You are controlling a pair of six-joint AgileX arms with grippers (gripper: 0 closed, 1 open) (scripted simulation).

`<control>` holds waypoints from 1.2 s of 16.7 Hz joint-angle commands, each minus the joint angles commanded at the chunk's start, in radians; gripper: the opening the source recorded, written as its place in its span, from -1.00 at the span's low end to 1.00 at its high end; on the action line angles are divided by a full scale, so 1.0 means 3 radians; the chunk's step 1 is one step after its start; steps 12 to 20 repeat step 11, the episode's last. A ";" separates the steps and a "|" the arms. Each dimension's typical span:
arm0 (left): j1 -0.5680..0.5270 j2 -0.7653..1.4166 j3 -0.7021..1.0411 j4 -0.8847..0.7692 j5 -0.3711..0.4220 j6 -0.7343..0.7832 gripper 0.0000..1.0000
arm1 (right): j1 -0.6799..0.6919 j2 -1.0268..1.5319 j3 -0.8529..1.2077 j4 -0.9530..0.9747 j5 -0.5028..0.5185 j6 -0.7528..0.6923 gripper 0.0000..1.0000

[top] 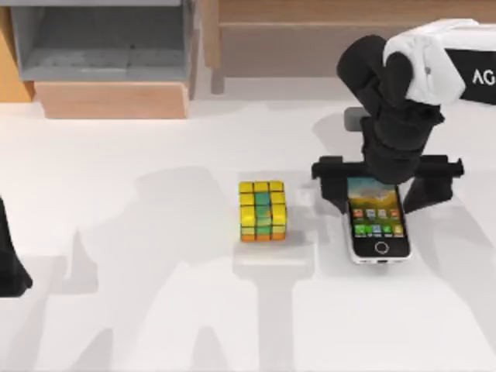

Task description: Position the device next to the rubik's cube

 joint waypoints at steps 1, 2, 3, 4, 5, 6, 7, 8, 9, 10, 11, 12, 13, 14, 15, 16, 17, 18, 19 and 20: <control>0.0000 0.0000 0.0000 0.0000 0.0000 0.0000 1.00 | 0.0000 0.0000 0.0000 0.0000 0.0000 0.0000 0.36; 0.0000 0.0000 0.0000 0.0000 0.0000 0.0000 1.00 | 0.0000 0.0000 0.0000 0.0000 0.0000 0.0000 0.51; 0.0000 0.0000 0.0000 0.0000 0.0000 0.0000 1.00 | 0.0000 0.0000 0.0000 0.0000 0.0000 0.0000 0.66; 0.0000 0.0000 0.0000 0.0000 0.0000 0.0000 1.00 | 0.0000 0.0000 0.0000 0.0000 0.0000 0.0000 0.81; 0.0000 0.0000 0.0000 0.0000 0.0000 0.0000 1.00 | 0.0000 0.0000 0.0000 0.0000 0.0000 0.0000 0.96; 0.0000 0.0000 0.0000 0.0000 0.0000 0.0000 1.00 | 0.0000 0.0000 0.0000 0.0000 0.0000 0.0000 1.00; 0.0000 0.0000 0.0000 0.0000 0.0000 0.0000 1.00 | 0.0000 0.0000 0.0000 0.0000 0.0000 0.0000 1.00; 0.0000 0.0000 0.0000 0.0000 0.0000 0.0000 1.00 | 0.0000 0.0000 0.0000 0.0000 0.0000 0.0000 1.00; 0.0000 0.0000 0.0000 0.0000 0.0000 0.0000 1.00 | 0.0000 0.0000 0.0000 0.0000 0.0000 0.0000 1.00; 0.0000 0.0000 0.0000 0.0000 0.0000 0.0000 1.00 | 0.0000 0.0000 0.0000 0.0000 0.0000 0.0000 1.00; 0.0000 0.0000 0.0000 0.0000 0.0000 0.0000 1.00 | 0.0000 0.0000 0.0000 0.0000 0.0000 0.0000 1.00; 0.0000 0.0000 0.0000 0.0000 0.0000 0.0000 1.00 | 0.0000 0.0000 0.0000 0.0000 0.0000 0.0000 1.00; 0.0000 0.0000 0.0000 0.0000 0.0000 0.0000 1.00 | 0.0000 0.0000 0.0000 0.0000 0.0000 0.0000 1.00; 0.0000 0.0000 0.0000 0.0000 0.0000 0.0000 1.00 | 0.0000 0.0000 0.0000 0.0000 0.0000 0.0000 1.00; 0.0000 0.0000 0.0000 0.0000 0.0000 0.0000 1.00 | 0.0000 0.0000 0.0000 0.0000 0.0000 0.0000 1.00; 0.0000 0.0000 0.0000 0.0000 0.0000 0.0000 1.00 | 0.0000 0.0000 0.0000 0.0000 0.0000 0.0000 1.00; 0.0000 0.0000 0.0000 0.0000 0.0000 0.0000 1.00 | 0.0000 0.0000 0.0000 0.0000 0.0000 0.0000 1.00; 0.0000 0.0000 0.0000 0.0000 0.0000 0.0000 1.00 | 0.0000 0.0000 0.0000 0.0000 0.0000 0.0000 1.00; 0.0000 0.0000 0.0000 0.0000 0.0000 0.0000 1.00 | 0.0000 0.0000 0.0000 0.0000 0.0000 0.0000 1.00; 0.0000 0.0000 0.0000 0.0000 0.0000 0.0000 1.00 | 0.0000 0.0000 0.0000 0.0000 0.0000 0.0000 1.00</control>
